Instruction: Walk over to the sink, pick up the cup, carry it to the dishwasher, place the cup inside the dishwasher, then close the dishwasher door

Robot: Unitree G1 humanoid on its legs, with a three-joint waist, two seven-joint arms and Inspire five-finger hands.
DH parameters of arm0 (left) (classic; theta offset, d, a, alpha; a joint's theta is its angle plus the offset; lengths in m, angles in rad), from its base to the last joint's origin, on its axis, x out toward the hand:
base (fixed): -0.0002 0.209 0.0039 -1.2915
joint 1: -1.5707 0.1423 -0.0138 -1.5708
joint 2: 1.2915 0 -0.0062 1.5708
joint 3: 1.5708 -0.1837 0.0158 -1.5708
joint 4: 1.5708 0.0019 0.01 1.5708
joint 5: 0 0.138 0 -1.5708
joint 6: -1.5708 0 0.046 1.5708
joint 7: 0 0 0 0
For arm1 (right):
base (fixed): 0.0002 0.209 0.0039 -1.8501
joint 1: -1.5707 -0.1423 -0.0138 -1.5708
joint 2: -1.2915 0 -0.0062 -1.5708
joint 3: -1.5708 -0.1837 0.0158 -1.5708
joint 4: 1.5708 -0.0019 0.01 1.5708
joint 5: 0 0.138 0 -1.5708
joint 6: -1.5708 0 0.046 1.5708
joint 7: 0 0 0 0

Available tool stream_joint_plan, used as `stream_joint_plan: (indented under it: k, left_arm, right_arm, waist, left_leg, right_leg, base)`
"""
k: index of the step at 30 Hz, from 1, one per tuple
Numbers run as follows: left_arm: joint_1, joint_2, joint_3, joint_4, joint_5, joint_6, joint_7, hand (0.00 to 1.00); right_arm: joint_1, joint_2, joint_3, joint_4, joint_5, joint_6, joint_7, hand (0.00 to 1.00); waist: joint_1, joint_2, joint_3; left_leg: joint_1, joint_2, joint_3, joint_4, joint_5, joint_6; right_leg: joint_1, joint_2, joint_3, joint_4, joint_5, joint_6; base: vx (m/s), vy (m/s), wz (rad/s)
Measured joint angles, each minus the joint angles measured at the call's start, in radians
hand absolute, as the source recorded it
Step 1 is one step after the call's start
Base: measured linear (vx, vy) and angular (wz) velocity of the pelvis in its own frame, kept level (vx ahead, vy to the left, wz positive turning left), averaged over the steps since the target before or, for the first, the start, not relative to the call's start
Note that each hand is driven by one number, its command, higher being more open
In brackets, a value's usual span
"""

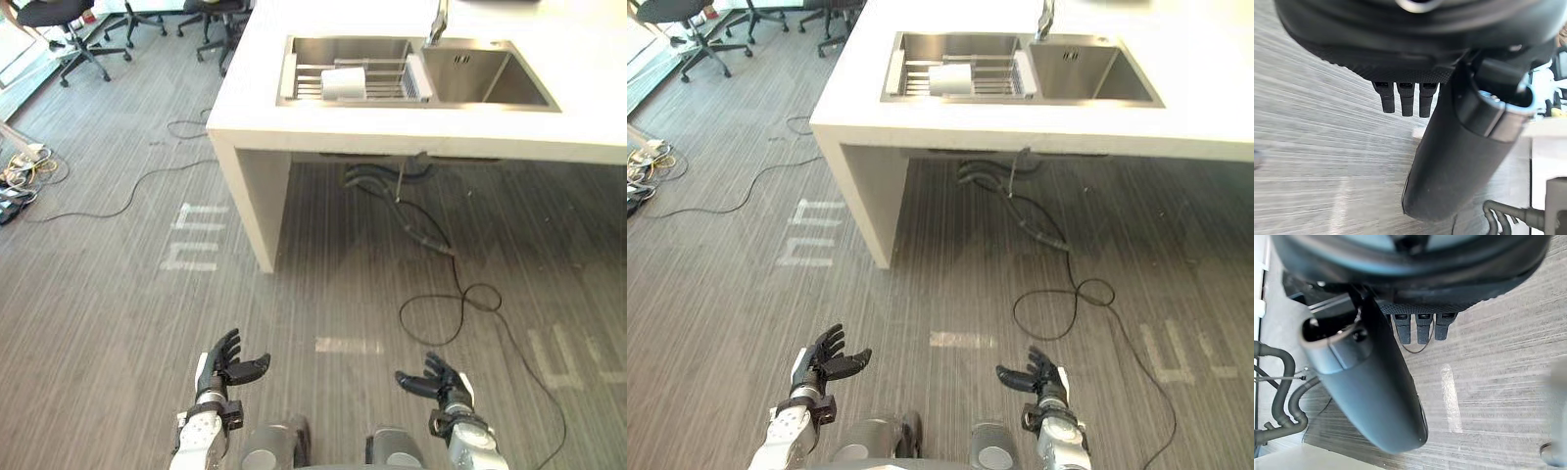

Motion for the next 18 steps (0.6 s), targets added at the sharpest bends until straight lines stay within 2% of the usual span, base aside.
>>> stream_joint_plan:
  k: [1,2,3,4,5,6,7,10,11,13,14,15,18]
  left_arm:
    - [-0.004,-0.001,0.003,-0.002,-0.001,0.000,0.000,0.90]
    - [-0.006,-0.004,0.006,-0.003,-0.001,0.000,0.000,0.90]
    - [-0.013,-0.009,0.021,-0.003,-0.002,0.000,0.001,0.90]
    - [-0.013,-0.010,0.027,-0.006,-0.002,-0.001,0.003,0.90]
    - [-0.012,-0.011,0.028,-0.005,-0.002,-0.001,0.004,0.90]
    - [-0.016,-0.033,0.028,0.006,-0.003,0.001,0.011,0.90]
    - [-0.014,-0.036,0.028,-0.012,-0.003,0.001,0.011,0.90]
    - [-0.014,-0.052,0.028,-0.116,-0.003,0.001,0.016,0.90]
    - [-0.014,-0.057,0.028,-0.153,-0.003,0.001,0.017,0.90]
    - [-0.021,-0.077,0.021,-0.287,-0.003,-0.005,0.020,0.90]
    - [-0.018,-0.082,0.019,-0.316,-0.003,-0.008,0.022,0.90]
    - [-0.008,-0.089,0.016,-0.377,-0.003,-0.017,0.030,0.90]
    - [0.005,-0.092,-0.003,-0.498,-0.003,-0.042,0.043,0.90]
  right_arm:
    - [-0.010,0.000,0.000,0.012,-0.001,0.000,0.001,0.90]
    - [-0.019,0.000,0.000,0.020,-0.002,0.000,0.002,0.90]
    - [-0.029,-0.002,0.003,0.025,-0.001,0.000,0.002,0.90]
    - [-0.025,-0.005,0.008,0.024,-0.001,0.000,0.003,0.90]
    - [-0.019,-0.009,0.009,0.024,-0.001,0.000,0.003,0.90]
    - [-0.020,-0.034,0.009,0.042,-0.001,0.001,0.001,0.90]
    - [-0.024,-0.044,-0.003,0.031,-0.001,0.000,0.001,0.90]
    - [-0.019,-0.061,-0.032,0.015,-0.001,-0.001,0.000,0.90]
    - [-0.015,-0.061,-0.036,0.014,-0.001,-0.001,-0.001,0.90]
    - [0.022,-0.053,-0.043,0.009,-0.001,-0.002,-0.002,0.90]
    - [0.032,-0.051,-0.042,0.006,0.000,-0.003,-0.001,0.90]
    - [0.047,-0.045,-0.042,-0.001,0.003,-0.011,-0.002,0.90]
    - [0.053,-0.038,-0.044,-0.003,0.003,-0.026,-0.006,0.90]
  waist:
    - [-0.001,0.001,0.000]
    - [-0.004,0.002,0.001]
    - [-0.007,0.008,0.004]
    - [-0.009,0.007,0.003]
    - [-0.012,0.005,0.003]
    - [-0.017,0.041,0.003]
    - [-0.007,0.042,-0.003]
    - [-0.019,0.050,-0.007]
    - [-0.022,0.054,-0.006]
    - [-0.022,0.062,-0.002]
    - [-0.020,0.065,-0.001]
    - [-0.014,0.072,-0.005]
    - [0.004,0.077,-0.008]
  left_leg:
    - [0.032,0.015,-0.001,-0.017,-0.007,-0.008]
    - [0.045,0.026,-0.001,-0.026,-0.007,-0.010]
    - [0.065,0.052,-0.005,-0.032,-0.014,-0.021]
    - [0.094,0.072,-0.017,-0.040,-0.032,-0.056]
    - [0.113,0.071,-0.027,-0.040,-0.047,-0.081]
    - [0.131,0.112,-0.061,-0.041,-0.058,-0.100]
    - [0.142,0.115,-0.076,-0.056,-0.036,-0.110]
    - [0.167,0.123,-0.132,-0.064,0.016,-0.152]
    - [0.155,0.128,-0.148,-0.038,0.022,-0.160]
    - [0.088,0.151,-0.174,0.191,0.072,-0.195]
    - [0.060,0.158,-0.173,0.265,0.101,-0.195]
    - [0.006,0.183,-0.158,0.403,0.110,-0.186]
    - [-0.093,0.211,-0.106,0.482,0.044,-0.152]
  right_leg:
    - [-0.048,0.012,-0.030,-0.079,-0.011,-0.029]
    - [-0.072,0.027,-0.038,-0.133,-0.012,-0.036]
    - [-0.109,0.058,-0.047,-0.262,0.011,-0.058]
    - [-0.112,0.083,-0.050,-0.446,0.113,-0.072]
    - [-0.101,0.088,-0.058,-0.502,0.252,-0.098]
    - [-0.076,0.123,-0.071,-0.497,0.315,-0.118]
    - [-0.082,0.132,-0.065,-0.479,0.286,-0.143]
    - [-0.057,0.126,-0.094,-0.451,0.225,-0.174]
    - [-0.035,0.125,-0.111,-0.465,0.218,-0.173]
    - [0.097,0.137,-0.173,-0.562,0.210,-0.169]
    - [0.138,0.140,-0.184,-0.590,0.210,-0.169]
    - [0.200,0.143,-0.200,-0.638,0.211,-0.170]
    - [0.279,0.142,-0.206,-0.710,0.215,-0.164]
  base:
    - [0.33,-0.095,-0.04]
    - [0.40,-0.147,-0.05]
    - [0.41,-0.167,0.05]
    - [0.42,-0.176,0.14]
    - [0.48,-0.177,0.18]
    - [0.47,-0.182,-0.03]
    - [0.46,-0.184,-0.13]
    - [0.40,-0.198,0.18]
    - [0.28,-0.157,0.69]
    - [0.25,-0.120,0.79]
    - [0.26,-0.094,0.59]
    - [0.15,-0.025,0.35]
    - [0.18,0.012,0.18]
